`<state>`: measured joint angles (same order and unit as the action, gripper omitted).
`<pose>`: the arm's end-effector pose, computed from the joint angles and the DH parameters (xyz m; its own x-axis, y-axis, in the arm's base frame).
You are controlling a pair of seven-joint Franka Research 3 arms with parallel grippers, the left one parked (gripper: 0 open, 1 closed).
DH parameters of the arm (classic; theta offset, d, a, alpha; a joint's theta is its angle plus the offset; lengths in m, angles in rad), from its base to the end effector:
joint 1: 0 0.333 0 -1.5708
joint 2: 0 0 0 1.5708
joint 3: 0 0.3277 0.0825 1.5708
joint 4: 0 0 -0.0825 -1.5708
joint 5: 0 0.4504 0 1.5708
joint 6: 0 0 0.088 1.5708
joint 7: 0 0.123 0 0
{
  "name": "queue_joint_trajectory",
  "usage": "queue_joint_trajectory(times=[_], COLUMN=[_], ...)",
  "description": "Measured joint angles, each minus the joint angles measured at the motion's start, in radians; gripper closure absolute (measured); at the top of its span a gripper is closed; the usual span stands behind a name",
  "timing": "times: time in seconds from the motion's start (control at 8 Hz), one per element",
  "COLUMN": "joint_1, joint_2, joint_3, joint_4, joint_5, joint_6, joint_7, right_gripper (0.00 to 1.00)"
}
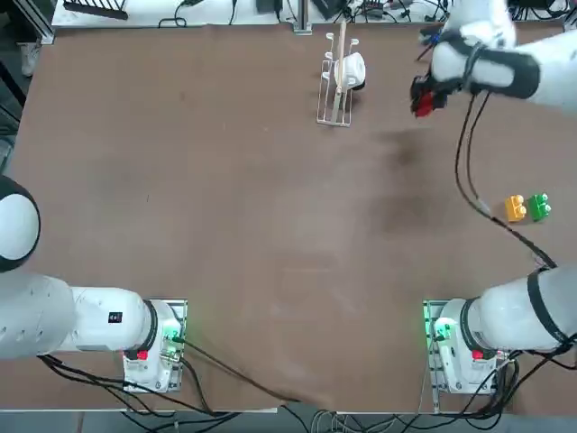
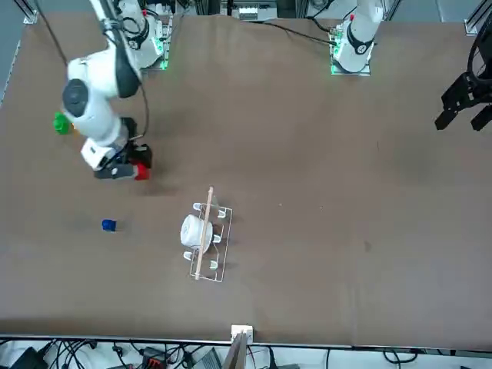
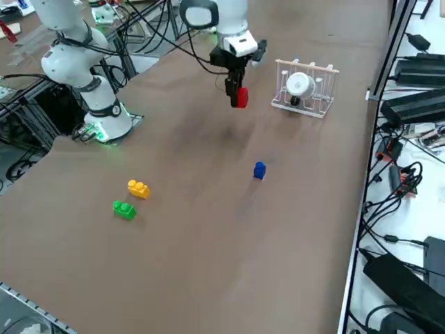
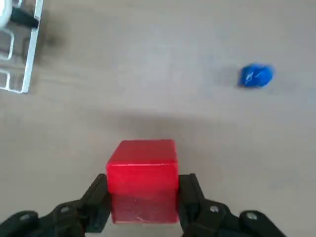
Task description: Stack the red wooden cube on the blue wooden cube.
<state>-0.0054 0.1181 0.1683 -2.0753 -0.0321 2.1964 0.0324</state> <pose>0.6150 0.0988 0.3313 0.9890 0.1475 0.0050 0.1475 -0.9890 0.0062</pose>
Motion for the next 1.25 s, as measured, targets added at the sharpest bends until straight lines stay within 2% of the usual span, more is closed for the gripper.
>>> queue_joint_trajectory(times=[0.25,0.62,0.88,1.0,1.25], joint_1=[-0.020,-0.039,-0.053,-0.059,-0.063], joint_2=[0.038,0.163,0.243,0.278,0.329], joint_3=[-0.051,-0.115,-0.156,-0.170,-0.175], joint_4=[0.089,0.255,0.301,0.311,0.324], joint_5=[0.000,0.000,0.002,0.006,0.010], joint_6=[-0.027,-0.084,-0.087,-0.080,-0.032], joint_7=[-0.137,-0.295,-0.359,-0.379,-0.389], right_gripper=[0.30,0.30,0.30,0.30,0.30])
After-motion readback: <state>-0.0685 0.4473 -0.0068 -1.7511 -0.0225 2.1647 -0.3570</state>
